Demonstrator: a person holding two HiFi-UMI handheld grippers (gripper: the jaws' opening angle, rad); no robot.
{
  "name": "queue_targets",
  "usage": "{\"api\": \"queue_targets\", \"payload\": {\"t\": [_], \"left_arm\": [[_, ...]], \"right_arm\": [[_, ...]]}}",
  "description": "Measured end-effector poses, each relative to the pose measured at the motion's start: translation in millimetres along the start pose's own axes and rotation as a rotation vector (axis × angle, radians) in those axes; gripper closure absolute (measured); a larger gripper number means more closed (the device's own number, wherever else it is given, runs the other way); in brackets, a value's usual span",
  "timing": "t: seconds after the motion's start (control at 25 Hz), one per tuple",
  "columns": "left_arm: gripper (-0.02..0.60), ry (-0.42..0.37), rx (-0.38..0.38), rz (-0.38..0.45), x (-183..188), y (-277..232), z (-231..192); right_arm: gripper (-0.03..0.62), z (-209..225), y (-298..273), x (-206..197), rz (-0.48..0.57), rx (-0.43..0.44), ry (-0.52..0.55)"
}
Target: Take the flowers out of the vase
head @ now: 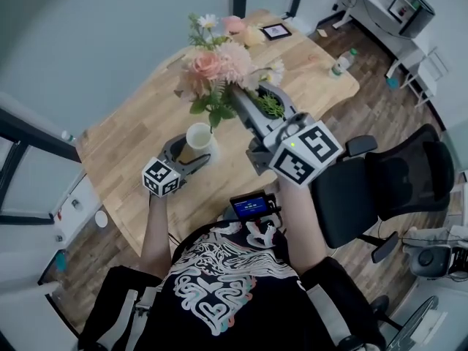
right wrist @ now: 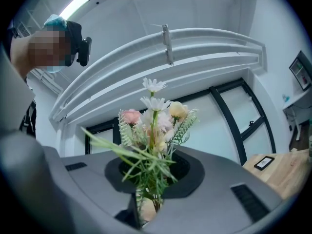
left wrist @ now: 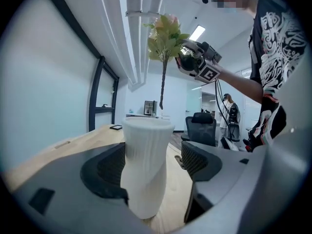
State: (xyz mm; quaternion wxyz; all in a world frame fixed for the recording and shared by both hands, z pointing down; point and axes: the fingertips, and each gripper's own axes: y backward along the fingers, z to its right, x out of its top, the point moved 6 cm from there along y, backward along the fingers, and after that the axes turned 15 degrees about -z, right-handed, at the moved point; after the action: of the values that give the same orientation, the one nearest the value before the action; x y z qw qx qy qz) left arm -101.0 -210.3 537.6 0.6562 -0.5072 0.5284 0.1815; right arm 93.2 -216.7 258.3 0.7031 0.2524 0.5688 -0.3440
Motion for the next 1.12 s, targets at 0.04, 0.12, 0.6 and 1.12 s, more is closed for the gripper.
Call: {"api": "queue_targets", "payload": {"t": [0.04,0.12,0.6,1.12], "left_arm": [[0.233,0.001,0.001,0.005,-2,3,2],[0.235,0.026,-0.002,0.031,-7,11,2],[0.235,0.091,0.13,0.079,-25,36,8],[0.578,0.131,0.2,0.027,-69,56,24]], "right_arm": [[0.516,1,4,0,0.004,-0.008,-0.004],[0.516,4,13,-3,-0.001,-0.037,0.001],[0.515,16,34,-64,-0.079,-0.136,-0.092],[0.514,42,27,-203,-0.229,-0.208,-0.438]]}}
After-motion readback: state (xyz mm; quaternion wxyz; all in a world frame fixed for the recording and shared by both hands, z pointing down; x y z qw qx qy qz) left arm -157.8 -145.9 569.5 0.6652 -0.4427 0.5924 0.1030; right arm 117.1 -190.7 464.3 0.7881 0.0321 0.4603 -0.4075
